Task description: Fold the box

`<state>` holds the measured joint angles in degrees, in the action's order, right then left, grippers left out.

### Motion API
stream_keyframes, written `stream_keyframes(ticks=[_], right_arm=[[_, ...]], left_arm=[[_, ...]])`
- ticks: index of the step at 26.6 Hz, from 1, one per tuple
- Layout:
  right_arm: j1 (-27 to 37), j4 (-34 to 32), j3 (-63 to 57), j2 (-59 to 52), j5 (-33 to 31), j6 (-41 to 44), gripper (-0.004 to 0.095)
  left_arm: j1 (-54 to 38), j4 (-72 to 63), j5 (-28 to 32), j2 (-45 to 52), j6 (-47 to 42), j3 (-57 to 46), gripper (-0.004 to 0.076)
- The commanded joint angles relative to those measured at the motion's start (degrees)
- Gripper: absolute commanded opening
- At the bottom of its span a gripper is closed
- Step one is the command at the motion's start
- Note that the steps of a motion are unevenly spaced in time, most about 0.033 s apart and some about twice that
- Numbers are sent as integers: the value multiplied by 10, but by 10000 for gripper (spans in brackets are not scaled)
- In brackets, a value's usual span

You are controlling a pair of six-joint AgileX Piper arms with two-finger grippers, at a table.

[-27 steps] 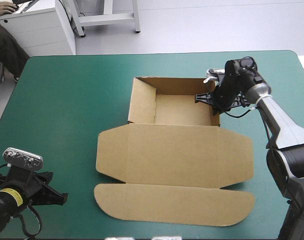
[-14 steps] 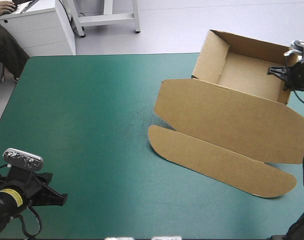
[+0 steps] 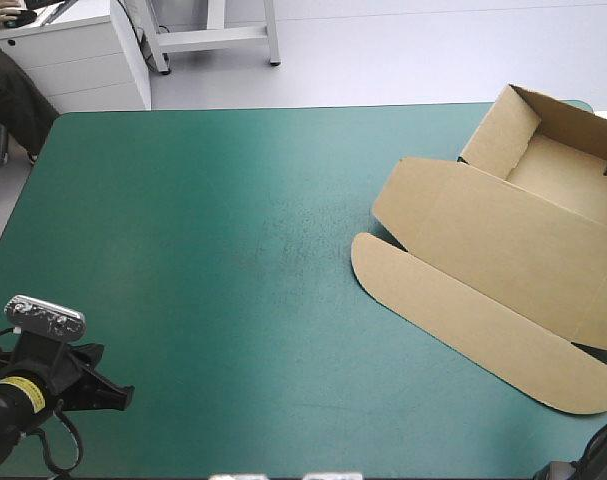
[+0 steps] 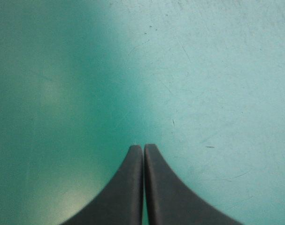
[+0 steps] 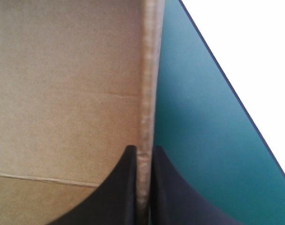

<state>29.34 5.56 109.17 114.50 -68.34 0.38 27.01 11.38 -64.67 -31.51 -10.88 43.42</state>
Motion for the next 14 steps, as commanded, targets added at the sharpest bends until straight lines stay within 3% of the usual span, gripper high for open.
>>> stream_keyframes(ticks=[1, 3, 5, 12, 14], right_arm=[[11, 5, 20, -15, 23, -4, 5], [14, 5, 20, -10, 21, -4, 57], [18, 5, 21, -7, 16, -4, 179], [36, -12, 48, -21, -35, -17, 794], [36, -7, 48, -48, -35, -17, 809]], left_arm=[[2, 11, 28, -2, -3, 16, -10], [2, 11, 28, -2, -3, 16, -10], [2, 11, 28, -2, -3, 16, -10], [2, 11, 28, -2, -3, 16, -10], [2, 10, 28, -2, -3, 16, -10]])
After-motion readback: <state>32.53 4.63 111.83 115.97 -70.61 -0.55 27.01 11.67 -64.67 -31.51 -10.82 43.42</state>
